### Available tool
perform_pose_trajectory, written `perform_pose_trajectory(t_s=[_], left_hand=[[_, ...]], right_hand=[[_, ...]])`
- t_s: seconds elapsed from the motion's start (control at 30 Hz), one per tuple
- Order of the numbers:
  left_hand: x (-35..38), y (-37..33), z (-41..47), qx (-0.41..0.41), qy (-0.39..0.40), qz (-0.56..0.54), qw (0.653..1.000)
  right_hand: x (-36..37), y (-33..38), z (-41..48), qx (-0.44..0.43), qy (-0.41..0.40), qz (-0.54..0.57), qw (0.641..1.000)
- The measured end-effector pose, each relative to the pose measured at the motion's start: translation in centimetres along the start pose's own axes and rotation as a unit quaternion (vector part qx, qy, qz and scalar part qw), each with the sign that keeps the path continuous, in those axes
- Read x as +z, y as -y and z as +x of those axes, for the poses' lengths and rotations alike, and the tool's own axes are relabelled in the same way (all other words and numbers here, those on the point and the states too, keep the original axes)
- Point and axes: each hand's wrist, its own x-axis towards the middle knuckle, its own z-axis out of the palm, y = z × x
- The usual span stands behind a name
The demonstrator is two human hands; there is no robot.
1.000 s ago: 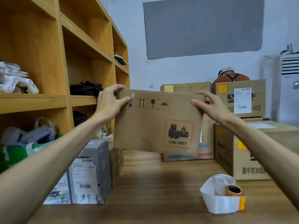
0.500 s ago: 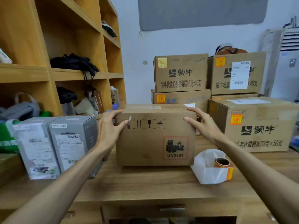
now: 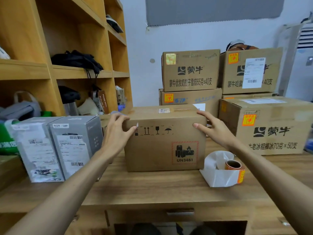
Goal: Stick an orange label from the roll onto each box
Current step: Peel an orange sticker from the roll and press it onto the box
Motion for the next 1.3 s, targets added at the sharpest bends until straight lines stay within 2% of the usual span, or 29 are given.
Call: perform_pose_trajectory(t_s=[0.07, 0.13, 0.23, 0.33, 0.47, 0.53, 0.6, 0.73, 0.83, 1.3], left_hand=[[0.0, -1.2, 0.1, 0.078, -0.018, 0.083, 0.993], [0.9, -2.8, -0.3, 0.196, -0.026, 0.114, 0.974], [4.1, -5.9, -1.5, 0.331, 0.005, 0.083, 0.940], [8.6, -9.2, -3.1, 0.371, 0.077, 0.031, 0.925], [13.8, -13.3, -5.8, 0.333, 0.206, -0.005, 0.920], [15.7, -14.8, -7.1, 0.298, 0.285, -0.011, 0.911], [17.2, -16.1, -8.3, 0.253, 0.328, -0.041, 0.909], [19.8, -17.4, -10.0, 0.151, 0.356, -0.106, 0.916], [20.8, -17.4, -10.8, 0.100, 0.374, -0.144, 0.911], [21.0, -14.3, -10.2, 0.070, 0.340, -0.184, 0.920]], right_hand=[[-0.9, -0.1, -0.6, -0.011, 0.004, -0.050, 0.999], [-2.2, -0.4, -1.4, -0.024, -0.005, -0.117, 0.993], [-4.2, -1.3, -3.1, -0.044, -0.020, -0.218, 0.975], [-6.0, -2.2, -5.1, -0.023, 0.001, -0.267, 0.963], [-7.1, -3.4, -7.9, 0.056, 0.048, -0.286, 0.955], [-7.1, -4.1, -9.1, 0.079, 0.069, -0.284, 0.953], [-6.9, -5.0, -10.2, 0.089, 0.095, -0.265, 0.955], [-6.6, -7.1, -11.5, 0.099, 0.124, -0.248, 0.956], [-6.2, -7.7, -12.1, 0.109, 0.114, -0.233, 0.959], [-4.5, -9.4, -13.2, 0.106, 0.042, -0.242, 0.963]])
